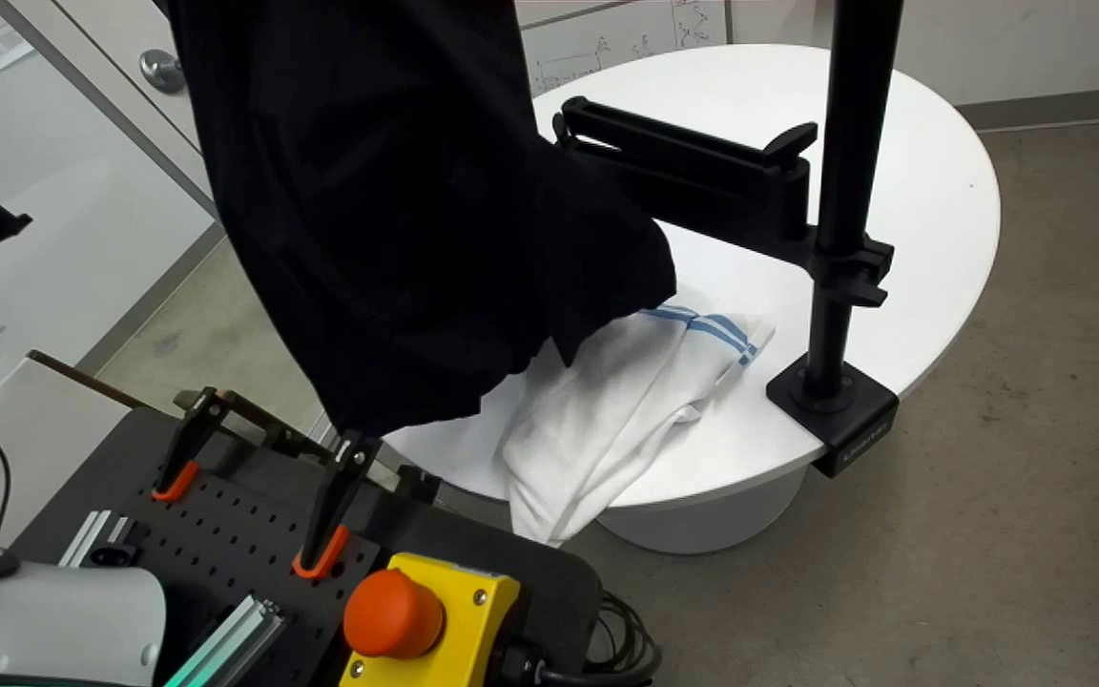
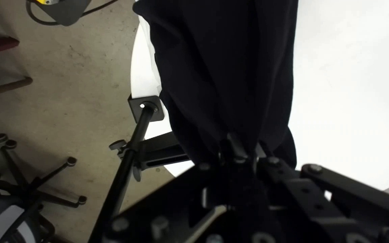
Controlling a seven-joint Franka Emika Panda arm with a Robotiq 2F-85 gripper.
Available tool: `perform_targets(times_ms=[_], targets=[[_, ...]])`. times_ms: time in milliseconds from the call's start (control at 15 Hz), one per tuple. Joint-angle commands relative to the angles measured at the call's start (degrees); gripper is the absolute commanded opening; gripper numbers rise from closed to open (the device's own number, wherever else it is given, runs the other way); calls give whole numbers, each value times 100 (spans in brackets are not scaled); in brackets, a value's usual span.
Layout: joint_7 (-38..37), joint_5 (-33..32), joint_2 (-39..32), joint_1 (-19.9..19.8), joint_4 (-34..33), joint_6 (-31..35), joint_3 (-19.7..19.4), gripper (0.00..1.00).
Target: Pick the black garment on the table and put it on the stand
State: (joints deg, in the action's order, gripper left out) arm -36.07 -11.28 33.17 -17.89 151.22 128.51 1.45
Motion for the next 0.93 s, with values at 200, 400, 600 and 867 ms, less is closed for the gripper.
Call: perform_targets(times_ms=[200, 400, 600, 867], targets=[[-518, -412, -835, -530, -1003, -45, 16, 1], [-995, -917, -1346, -568, -1380, 90, 96, 1], [-1437, -1298, -1943, -435, -1828, 14, 54, 1], [-1971, -1654, -2624, -154, -2414, -126, -75, 1]])
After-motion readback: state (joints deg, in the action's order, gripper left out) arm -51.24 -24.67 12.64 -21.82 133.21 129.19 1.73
